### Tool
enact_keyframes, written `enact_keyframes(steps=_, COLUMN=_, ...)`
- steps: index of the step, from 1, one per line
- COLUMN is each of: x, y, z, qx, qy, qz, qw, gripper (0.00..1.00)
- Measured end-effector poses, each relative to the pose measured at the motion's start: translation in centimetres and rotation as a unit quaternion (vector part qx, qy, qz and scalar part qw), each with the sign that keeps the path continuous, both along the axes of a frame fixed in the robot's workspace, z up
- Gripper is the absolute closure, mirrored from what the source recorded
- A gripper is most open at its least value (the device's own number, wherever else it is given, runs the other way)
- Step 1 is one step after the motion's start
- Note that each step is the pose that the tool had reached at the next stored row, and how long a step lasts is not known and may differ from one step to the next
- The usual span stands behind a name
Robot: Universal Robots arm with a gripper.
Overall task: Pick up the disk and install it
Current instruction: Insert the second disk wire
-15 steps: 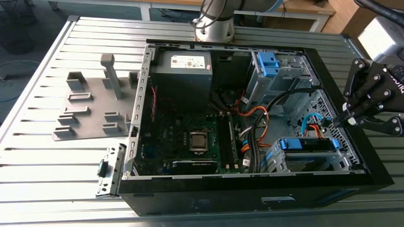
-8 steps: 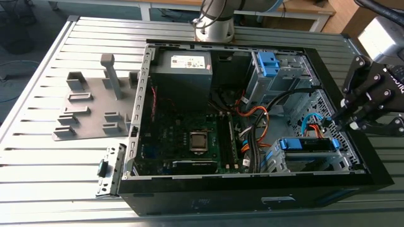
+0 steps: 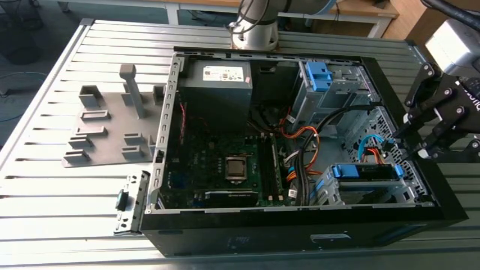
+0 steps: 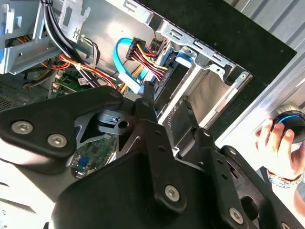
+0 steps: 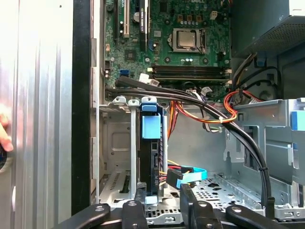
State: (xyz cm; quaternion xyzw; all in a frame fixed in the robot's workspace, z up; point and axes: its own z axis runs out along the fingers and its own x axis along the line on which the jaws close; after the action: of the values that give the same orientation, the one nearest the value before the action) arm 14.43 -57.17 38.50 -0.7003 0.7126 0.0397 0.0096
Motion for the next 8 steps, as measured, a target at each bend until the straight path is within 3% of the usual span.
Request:
enact_keyframes(steps=4, x=-0.04, y=1.08, z=-0.05, qx=-0.0020, qy=0.0000, qz=0.000, qw=1.00000, gripper=0.59)
enact_keyframes(steps=8, x=-0.18, y=1.51, z=-0.49, qx=-0.0043, qy=0.0000, qz=0.000, qw=0.99999, gripper=0.59)
